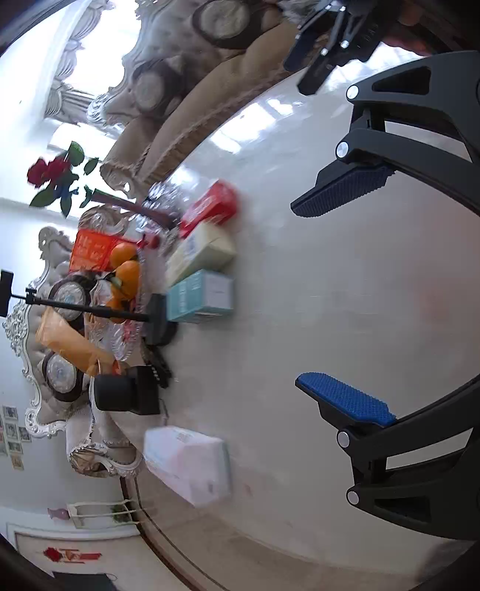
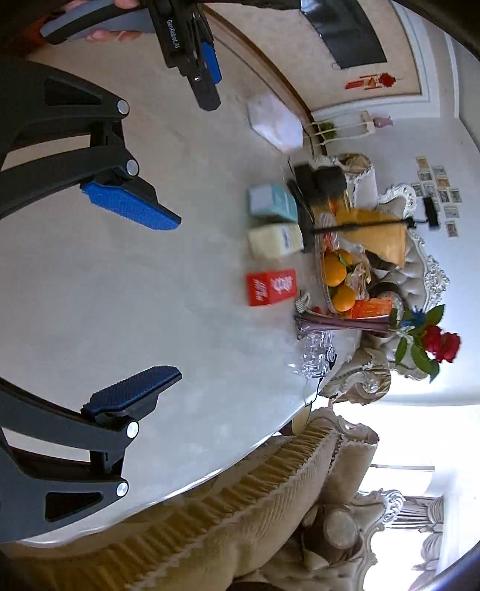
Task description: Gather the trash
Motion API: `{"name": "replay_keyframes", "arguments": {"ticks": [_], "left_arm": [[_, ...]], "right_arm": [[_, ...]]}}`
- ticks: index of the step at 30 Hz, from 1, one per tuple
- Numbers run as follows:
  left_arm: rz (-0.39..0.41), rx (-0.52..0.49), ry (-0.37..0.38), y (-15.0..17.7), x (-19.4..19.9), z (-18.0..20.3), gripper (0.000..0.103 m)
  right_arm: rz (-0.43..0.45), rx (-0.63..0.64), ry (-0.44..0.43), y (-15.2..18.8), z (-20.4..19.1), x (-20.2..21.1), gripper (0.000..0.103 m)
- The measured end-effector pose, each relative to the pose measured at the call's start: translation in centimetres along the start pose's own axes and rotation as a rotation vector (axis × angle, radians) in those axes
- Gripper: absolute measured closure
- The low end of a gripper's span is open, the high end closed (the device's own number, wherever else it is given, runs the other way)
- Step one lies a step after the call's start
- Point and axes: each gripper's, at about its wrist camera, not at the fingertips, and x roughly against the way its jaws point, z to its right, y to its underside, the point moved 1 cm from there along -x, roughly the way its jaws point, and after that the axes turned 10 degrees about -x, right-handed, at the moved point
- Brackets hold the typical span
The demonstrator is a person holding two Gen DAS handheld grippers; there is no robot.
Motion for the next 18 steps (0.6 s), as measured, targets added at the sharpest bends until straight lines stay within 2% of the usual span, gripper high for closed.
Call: {"name": "replay_keyframes", "arguments": {"ticks": [3,9,18], "left_arm": [[-0.009,0.027,0.006,-2.1,-3.5,-0.3,0.019],[-0.048,0.028,0.008,-4.7,-9.6,0.0,0.019],[-0.059,0.015,-0.008,-6.9,-13.9,0.2,0.019]], "right_arm": [[-0.031,0.013,0.006,-2.3,-0.1,-4.4,0.031],[-0.097,0.015,0.002,-4.5,-0.7,-10.7,0.031],[-0.119,0.031,-0.007,-6.8,-2.1,-15.8,0.031]]}}
